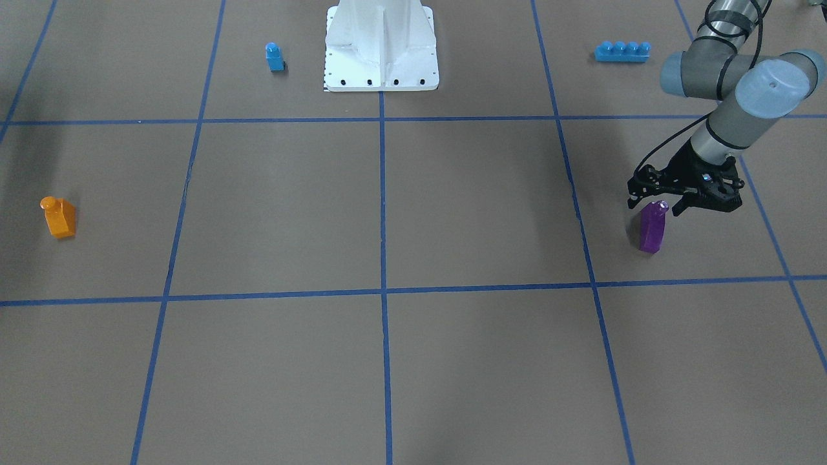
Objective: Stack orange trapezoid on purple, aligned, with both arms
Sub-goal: 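Lower the left gripper onto the purple trapezoid block and close it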
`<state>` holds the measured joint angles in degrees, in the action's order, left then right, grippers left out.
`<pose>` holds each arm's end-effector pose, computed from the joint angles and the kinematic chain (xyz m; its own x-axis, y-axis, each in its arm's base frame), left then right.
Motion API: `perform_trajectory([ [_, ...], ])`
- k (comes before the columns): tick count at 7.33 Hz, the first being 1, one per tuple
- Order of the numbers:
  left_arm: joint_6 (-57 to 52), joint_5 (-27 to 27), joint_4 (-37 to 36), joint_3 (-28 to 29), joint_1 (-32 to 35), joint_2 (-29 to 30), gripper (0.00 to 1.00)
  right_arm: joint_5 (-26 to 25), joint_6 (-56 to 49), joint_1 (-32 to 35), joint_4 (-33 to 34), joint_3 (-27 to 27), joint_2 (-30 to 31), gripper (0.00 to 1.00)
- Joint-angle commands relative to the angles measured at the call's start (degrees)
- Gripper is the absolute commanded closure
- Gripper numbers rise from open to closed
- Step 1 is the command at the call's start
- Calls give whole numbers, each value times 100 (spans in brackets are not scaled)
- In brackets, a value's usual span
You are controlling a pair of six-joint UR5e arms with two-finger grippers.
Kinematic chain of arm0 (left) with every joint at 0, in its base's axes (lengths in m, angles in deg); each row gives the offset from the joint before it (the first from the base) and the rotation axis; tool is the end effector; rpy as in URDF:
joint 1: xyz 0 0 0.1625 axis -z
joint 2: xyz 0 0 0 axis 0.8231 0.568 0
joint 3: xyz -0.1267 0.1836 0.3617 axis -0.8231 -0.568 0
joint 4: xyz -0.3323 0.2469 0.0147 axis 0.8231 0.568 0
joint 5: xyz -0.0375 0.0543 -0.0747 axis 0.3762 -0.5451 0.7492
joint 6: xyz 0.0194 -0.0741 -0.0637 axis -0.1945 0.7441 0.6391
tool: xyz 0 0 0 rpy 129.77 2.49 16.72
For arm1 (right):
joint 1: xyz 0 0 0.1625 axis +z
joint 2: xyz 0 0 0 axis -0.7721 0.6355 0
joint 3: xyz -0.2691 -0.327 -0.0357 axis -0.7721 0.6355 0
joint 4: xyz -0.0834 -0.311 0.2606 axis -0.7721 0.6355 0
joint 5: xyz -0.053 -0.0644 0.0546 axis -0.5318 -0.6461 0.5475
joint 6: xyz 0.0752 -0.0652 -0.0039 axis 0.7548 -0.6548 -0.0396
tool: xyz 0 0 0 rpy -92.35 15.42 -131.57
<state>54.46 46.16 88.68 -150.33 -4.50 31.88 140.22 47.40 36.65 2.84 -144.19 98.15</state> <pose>0.2668 -0.4583 0.5536 0.6455 0.1736 -0.7438 -0.0176 0.9770 0.2127 0.0364 -0.4786 0.6056 0.6698 -0.0563 0.7404 -0.0226 0.9951 0.0962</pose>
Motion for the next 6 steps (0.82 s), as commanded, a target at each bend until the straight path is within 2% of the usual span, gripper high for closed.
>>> perform_trajectory([
  [1,-7,-18,14,141,-9,22,1,4,0,0,6,0,-8,0],
  [2,-7,-113,14,150,-9,22,1,21,0,0,6,0,-8,0],
  [4,-7,-123,23,194,-27,31,13,47,0,9,6,0,-8,0],
  [6,2,-132,23,195,-27,22,56,65,0,0,6,9,-8,0],
])
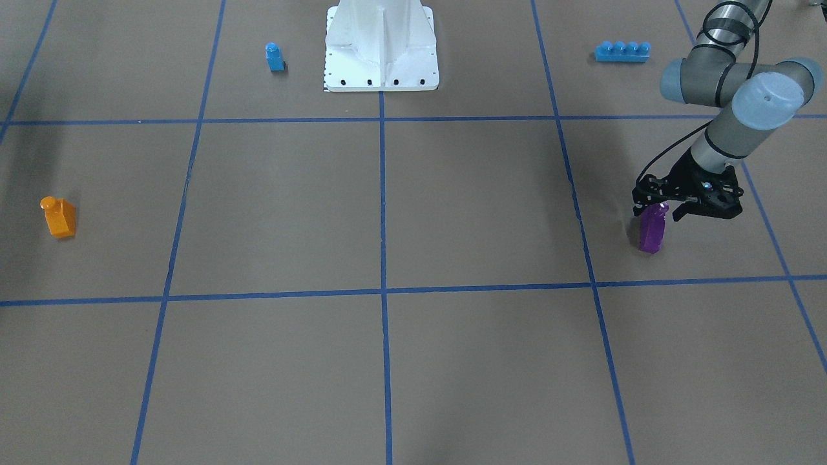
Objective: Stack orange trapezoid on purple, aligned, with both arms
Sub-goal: 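Lower the left gripper onto the purple trapezoid block and close it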
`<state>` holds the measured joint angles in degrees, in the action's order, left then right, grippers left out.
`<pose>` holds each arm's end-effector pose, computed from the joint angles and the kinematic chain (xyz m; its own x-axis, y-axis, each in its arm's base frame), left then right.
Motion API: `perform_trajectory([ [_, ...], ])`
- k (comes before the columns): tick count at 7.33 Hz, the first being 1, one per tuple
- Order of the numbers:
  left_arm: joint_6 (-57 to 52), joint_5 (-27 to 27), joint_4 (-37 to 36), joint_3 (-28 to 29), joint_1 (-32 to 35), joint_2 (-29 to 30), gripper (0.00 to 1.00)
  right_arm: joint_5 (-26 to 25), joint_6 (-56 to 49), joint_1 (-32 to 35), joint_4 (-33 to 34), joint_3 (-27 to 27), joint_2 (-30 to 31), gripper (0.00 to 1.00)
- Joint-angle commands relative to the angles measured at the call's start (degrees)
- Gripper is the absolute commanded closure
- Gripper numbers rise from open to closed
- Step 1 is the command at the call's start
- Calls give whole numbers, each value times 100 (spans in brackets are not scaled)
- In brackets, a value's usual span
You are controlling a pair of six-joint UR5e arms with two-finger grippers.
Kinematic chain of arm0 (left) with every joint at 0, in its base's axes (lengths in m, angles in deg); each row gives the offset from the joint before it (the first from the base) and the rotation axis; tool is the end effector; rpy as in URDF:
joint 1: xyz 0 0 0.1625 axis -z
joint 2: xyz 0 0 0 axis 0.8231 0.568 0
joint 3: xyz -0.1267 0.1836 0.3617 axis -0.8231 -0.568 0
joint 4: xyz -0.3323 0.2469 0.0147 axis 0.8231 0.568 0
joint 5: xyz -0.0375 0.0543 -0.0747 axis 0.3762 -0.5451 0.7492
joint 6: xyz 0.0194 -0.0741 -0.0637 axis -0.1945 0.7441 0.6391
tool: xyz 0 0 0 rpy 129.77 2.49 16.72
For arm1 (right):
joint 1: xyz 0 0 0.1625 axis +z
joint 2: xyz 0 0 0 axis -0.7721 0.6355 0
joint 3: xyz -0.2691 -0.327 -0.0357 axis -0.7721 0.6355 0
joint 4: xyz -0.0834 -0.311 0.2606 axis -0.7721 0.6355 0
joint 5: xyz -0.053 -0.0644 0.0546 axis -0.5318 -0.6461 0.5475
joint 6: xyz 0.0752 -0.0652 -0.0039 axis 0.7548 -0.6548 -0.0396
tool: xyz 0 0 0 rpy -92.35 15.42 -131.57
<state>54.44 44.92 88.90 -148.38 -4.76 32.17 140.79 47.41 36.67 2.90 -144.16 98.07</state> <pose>0.2698 -0.4611 0.5691 0.6680 0.1607 -0.7266 -0.0141 0.9790 0.2035 0.0359 -0.4790 0.6046 0.6624 -0.0566 0.7470 -0.0223 0.9952 0.0952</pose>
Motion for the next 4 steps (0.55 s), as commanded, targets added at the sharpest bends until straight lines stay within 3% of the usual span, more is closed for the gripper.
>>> perform_trajectory([
  [1,12,-8,9,0,-1,-7,82,9,0,-2,0,-2,0,0],
  [2,82,1,9,-35,-1,2,100,18,0,-2,0,-2,0,0],
  [4,109,79,-87,-437,16,20,100,18,0,6,0,-46,0,0],
])
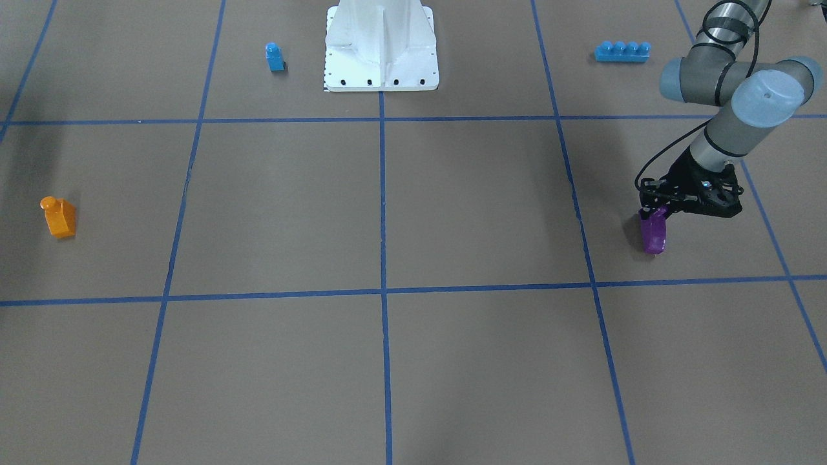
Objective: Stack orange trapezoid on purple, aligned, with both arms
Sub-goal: 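Lower the left gripper onto the purple trapezoid block and close it, then carry the purple block with the left gripper toward the table center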
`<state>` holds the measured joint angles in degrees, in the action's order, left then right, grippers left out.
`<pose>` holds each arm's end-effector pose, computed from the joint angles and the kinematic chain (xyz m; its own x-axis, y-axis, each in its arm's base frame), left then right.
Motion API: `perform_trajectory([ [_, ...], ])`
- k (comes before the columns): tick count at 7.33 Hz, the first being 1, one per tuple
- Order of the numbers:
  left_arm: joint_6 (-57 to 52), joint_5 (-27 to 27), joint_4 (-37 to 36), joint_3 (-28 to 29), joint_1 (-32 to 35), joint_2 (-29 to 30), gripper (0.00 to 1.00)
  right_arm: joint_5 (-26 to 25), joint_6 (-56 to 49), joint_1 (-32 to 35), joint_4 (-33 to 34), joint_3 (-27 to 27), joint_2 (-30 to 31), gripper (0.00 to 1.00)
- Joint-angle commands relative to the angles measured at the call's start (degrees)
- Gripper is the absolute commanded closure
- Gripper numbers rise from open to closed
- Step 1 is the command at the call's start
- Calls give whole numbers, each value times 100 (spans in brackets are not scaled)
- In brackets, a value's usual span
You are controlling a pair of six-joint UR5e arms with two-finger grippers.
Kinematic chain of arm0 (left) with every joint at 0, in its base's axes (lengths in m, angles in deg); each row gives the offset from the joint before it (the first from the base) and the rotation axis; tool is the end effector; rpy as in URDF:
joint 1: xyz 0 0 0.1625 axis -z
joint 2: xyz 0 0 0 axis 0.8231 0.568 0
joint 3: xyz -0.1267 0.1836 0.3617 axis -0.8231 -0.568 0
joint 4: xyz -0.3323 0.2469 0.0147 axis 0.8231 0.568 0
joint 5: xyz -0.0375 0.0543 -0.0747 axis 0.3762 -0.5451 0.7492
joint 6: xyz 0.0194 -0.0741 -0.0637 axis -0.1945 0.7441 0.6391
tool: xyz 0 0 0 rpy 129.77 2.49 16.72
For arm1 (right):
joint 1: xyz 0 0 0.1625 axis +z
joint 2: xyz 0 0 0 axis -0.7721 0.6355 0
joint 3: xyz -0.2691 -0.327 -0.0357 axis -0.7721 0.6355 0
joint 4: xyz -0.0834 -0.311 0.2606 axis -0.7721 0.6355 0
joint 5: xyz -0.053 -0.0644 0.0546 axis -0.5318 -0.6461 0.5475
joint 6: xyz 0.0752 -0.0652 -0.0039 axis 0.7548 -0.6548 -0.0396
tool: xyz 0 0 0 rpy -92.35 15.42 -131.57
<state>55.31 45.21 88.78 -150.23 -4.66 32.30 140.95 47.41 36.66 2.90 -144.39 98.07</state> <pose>0.2692 -0.4612 0.5510 0.6506 0.1636 -0.7416 -0.0008 0.9767 0.2147 0.0356 -0.4790 0.6024 0.6602 -0.0599 0.7487 -0.0219 0.9948 0.0990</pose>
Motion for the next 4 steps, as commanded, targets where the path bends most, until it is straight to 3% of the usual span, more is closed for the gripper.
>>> perform_trajectory([
  [1,31,51,-397,-490,24,137,100,1,0,7,-17,-23,0,0],
  [2,40,42,-1244,-745,24,600,100,1,0,7,-18,-32,0,0],
  [4,798,25,-3134,-984,-19,2178,100,10,0,7,-18,-49,9,0],
])
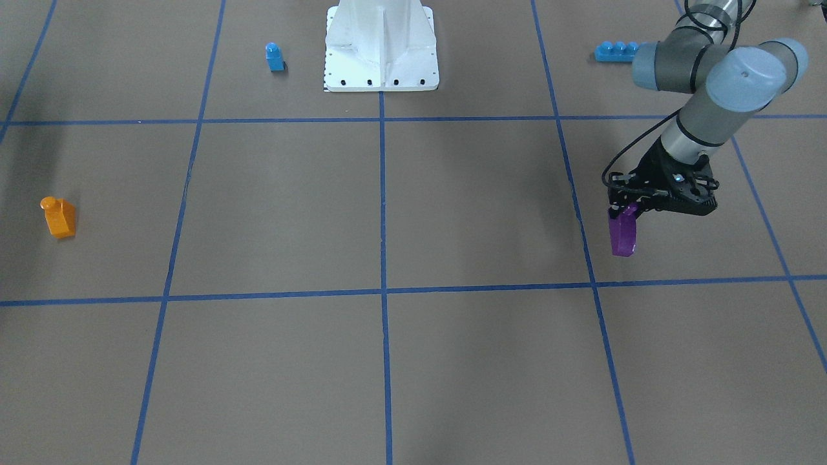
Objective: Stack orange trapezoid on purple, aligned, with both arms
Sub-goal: 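Carry the purple block with the left gripper toward the table center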
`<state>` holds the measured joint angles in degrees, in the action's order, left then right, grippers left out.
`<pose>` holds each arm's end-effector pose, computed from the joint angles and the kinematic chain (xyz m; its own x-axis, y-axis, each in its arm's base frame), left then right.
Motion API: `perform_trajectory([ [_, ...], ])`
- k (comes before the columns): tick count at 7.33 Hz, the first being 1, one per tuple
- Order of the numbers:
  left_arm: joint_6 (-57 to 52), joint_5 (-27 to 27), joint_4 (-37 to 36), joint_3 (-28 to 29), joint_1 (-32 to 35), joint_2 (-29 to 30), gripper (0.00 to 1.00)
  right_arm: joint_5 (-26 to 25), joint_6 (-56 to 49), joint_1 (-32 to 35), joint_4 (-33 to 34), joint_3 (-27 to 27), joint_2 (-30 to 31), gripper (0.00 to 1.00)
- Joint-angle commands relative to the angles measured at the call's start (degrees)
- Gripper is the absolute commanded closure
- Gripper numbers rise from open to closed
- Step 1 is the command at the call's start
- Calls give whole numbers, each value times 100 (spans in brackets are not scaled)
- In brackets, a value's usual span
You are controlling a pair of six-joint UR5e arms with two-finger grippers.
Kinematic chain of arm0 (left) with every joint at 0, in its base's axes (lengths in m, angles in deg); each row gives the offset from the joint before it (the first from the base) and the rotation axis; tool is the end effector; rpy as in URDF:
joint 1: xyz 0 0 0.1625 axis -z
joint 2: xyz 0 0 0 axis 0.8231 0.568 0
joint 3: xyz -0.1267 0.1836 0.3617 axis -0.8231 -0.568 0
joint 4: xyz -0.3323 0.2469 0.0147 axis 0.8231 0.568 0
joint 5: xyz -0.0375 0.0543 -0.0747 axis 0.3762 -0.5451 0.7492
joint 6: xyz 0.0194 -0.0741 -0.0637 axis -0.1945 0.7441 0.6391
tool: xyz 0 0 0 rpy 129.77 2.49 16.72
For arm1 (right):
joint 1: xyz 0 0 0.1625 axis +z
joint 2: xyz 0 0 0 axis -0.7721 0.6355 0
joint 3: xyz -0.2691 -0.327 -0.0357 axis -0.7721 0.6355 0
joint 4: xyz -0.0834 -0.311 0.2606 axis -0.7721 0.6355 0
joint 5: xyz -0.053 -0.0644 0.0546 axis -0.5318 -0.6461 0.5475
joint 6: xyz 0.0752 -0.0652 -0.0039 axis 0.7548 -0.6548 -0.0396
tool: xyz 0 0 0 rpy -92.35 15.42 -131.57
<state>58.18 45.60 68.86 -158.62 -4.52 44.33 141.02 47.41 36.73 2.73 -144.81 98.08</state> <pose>0.3017 -0.5021 0.4050 0.6425 0.1186 -0.7570 0.0313 0.9831 0.1806 0.0361 -0.4791 0.5984 0.6590 -0.0668 0.7492 -0.0231 0.9938 0.1089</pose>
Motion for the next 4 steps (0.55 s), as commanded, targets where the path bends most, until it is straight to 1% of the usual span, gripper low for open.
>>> perform_trajectory([
  [1,874,-58,-1681,-128,-373,1688,100,-5,0,0,-1,-8,17,0],
  [2,1278,-241,-1861,81,-881,2278,100,-5,0,0,-10,-17,8,0],
  [3,1613,-669,-1871,605,-1208,2936,100,-14,0,0,-18,-17,17,0],
  [4,1721,-847,-1819,1176,-1464,3413,100,-14,0,0,-45,-8,17,0],
])
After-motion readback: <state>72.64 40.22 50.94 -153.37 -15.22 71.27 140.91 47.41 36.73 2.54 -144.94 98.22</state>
